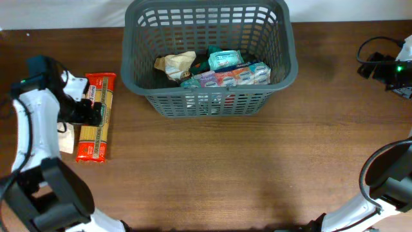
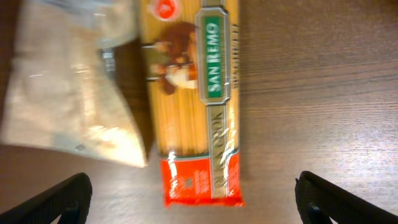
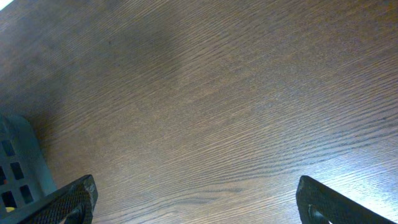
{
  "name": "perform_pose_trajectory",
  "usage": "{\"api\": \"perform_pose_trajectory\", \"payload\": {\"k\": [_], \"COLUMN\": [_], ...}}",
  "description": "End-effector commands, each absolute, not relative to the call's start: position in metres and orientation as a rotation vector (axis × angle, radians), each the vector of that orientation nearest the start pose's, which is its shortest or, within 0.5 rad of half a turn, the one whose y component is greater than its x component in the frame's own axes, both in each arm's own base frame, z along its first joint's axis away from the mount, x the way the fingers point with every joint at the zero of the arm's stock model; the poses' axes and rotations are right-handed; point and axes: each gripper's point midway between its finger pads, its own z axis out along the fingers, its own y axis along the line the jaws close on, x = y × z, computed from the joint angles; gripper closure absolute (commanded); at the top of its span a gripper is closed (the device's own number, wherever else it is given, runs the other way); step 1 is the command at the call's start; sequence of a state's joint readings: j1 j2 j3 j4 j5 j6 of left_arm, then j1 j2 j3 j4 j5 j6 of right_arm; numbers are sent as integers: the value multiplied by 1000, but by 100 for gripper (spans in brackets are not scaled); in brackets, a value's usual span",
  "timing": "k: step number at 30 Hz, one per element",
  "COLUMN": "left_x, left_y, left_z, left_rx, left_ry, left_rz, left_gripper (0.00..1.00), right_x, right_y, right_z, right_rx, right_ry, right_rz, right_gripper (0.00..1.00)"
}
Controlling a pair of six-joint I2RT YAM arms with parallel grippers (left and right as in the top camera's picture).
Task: Pack container
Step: 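Lower the left gripper onto the spaghetti package and grasp it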
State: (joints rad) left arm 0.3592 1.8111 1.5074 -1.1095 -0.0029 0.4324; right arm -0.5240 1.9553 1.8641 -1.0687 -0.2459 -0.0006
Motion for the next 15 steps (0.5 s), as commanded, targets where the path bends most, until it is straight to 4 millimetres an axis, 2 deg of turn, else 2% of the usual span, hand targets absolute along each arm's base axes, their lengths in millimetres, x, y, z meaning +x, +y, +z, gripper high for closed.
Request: {"api": "perform_pose_trajectory", "payload": {"k": [1, 6, 10, 13, 15], "left_x": [352, 357, 361, 364, 367], "left_y": [131, 133, 135, 136, 138], "left_z": [81, 45, 24, 16, 11], "left_rx": [71, 67, 62, 59, 58], "left_ry": [3059, 3119, 3138, 3140, 3134], "left_rz": [71, 43, 37, 38, 41], "left_gripper": [2, 2, 5, 11, 20], "right_x": [423, 423, 423, 423, 423], "right_y": [-194, -194, -194, -194, -194], "right_z": [183, 183, 183, 183, 183], "right_rx": [618, 618, 618, 618, 618], "right_ry": [2586, 2586, 2586, 2586, 2586], "right_rz": [179, 179, 179, 179, 179], "right_gripper": [1, 1, 1, 1, 1]}}
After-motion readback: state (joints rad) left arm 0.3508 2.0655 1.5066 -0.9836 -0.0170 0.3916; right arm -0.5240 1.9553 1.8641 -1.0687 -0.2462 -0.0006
